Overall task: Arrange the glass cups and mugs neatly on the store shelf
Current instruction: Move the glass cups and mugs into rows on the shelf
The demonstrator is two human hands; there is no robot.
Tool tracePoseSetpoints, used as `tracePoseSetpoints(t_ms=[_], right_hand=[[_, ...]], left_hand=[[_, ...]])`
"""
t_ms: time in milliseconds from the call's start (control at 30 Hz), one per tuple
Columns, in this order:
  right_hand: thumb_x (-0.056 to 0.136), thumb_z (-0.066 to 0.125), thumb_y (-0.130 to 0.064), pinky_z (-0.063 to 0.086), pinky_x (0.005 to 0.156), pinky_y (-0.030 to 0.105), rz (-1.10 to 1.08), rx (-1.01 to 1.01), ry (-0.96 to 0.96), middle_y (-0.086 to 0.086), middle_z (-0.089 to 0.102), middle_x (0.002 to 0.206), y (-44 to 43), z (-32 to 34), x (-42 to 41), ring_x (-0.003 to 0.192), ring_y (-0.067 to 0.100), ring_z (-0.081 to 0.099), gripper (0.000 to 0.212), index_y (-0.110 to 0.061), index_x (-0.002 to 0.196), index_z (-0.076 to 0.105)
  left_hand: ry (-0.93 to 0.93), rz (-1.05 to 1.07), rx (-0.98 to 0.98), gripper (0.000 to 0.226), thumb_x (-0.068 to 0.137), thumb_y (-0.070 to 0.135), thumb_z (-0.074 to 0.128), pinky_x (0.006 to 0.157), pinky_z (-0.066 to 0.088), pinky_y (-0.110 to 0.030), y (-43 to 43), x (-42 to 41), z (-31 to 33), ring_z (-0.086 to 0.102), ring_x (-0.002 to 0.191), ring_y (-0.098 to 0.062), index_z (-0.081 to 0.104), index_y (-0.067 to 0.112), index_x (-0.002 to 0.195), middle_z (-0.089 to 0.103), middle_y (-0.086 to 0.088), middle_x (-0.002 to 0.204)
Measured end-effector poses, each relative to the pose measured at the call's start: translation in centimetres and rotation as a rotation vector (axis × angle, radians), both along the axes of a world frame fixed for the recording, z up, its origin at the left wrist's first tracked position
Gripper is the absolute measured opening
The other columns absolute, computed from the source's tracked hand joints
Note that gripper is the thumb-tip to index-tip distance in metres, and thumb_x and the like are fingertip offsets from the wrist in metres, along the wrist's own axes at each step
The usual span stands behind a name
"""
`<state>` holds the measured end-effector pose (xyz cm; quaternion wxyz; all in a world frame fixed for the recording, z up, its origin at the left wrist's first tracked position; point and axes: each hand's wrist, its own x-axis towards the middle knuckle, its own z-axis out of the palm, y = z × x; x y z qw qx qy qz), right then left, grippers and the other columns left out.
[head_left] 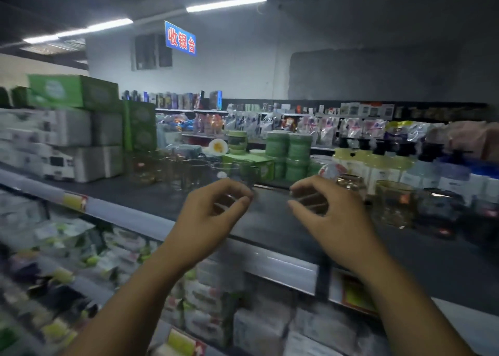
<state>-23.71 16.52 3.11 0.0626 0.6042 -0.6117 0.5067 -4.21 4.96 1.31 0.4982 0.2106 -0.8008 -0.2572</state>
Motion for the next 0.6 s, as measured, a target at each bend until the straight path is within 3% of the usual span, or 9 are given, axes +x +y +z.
tracePoseSetpoints(t_ms=[200, 400, 600], right_hand=[[0.089, 0.076, -0.015, 0.053, 0.073, 0.014, 0.106, -0.018, -0.143, -0.014, 0.073, 0.087, -8.4, -0.4, 7.6, 0.084, -0.001, 0.067, 0.011, -0.025, 0.091, 0.072], [0.089, 0.075, -0.021, 0.052, 0.073, 0.014, 0.154, -0.007, -0.137, -0.015, 0.071, 0.090, -18.3, -1.4, 13.7, 0.087, -0.003, 0.065, 0.011, -0.029, 0.093, 0.070], [0.089, 0.072, -0.030, 0.054, 0.082, 0.027, 0.137, 0.032, -0.095, -0.016, 0.065, 0.102, -26.4, -1.2, 18.6, 0.094, 0.000, 0.060, 0.014, -0.032, 0.100, 0.065]], left_hand=[[0.014, 0.006, 0.083, 0.012, 0.095, 0.017, 0.070, 0.076, 0.057, -0.031, -7.9, 7.3, -0.2, 0.070, 0.087, -0.013, 0.076, 0.028, 0.094, 0.076, 0.009, 0.094], [0.013, 0.035, 0.087, 0.008, 0.094, 0.023, 0.070, 0.078, 0.058, -0.042, -16.5, 11.5, -0.7, 0.072, 0.088, -0.016, 0.076, 0.028, 0.095, 0.076, 0.007, 0.096], [-0.004, 0.171, 0.086, 0.013, 0.094, 0.014, 0.070, 0.074, 0.056, -0.036, -25.1, 16.2, 0.2, 0.072, 0.085, -0.016, 0.075, 0.026, 0.093, 0.076, 0.007, 0.091]])
